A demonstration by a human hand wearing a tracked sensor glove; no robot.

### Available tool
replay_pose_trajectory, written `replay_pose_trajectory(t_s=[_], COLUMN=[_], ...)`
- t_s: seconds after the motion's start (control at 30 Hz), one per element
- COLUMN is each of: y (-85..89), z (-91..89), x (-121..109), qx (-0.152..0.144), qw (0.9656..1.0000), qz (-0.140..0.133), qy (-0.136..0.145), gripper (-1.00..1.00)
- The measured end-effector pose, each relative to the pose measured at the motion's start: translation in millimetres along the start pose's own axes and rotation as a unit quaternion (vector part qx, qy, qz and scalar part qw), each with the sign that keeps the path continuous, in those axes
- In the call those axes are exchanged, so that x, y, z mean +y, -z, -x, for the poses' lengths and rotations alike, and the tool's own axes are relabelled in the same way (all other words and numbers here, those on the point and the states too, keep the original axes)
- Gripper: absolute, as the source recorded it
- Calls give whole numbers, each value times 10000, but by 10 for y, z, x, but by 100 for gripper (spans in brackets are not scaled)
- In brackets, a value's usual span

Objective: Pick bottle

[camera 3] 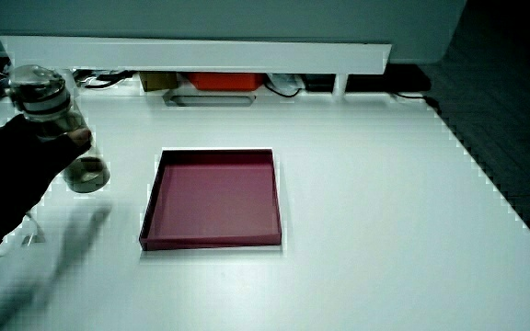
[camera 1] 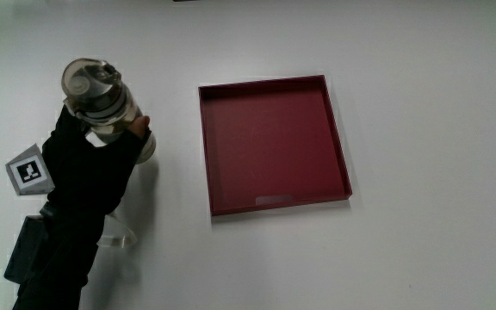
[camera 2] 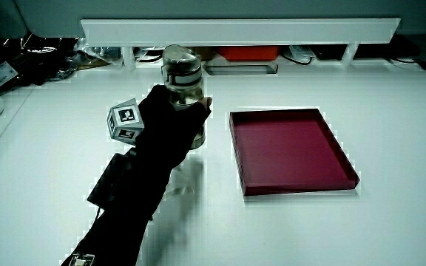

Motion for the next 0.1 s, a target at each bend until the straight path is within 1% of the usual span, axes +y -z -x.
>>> replay_pose_trajectory(t_s=[0.03, 0.07, 0.1], y=[34, 74, 123], z=[-52, -109, -146], x=[16, 25, 41], qx=[179, 189, -11], qw=[9998, 9997, 9996], qz=[42, 68, 140], qy=[70, 124, 262], gripper=[100, 100, 100])
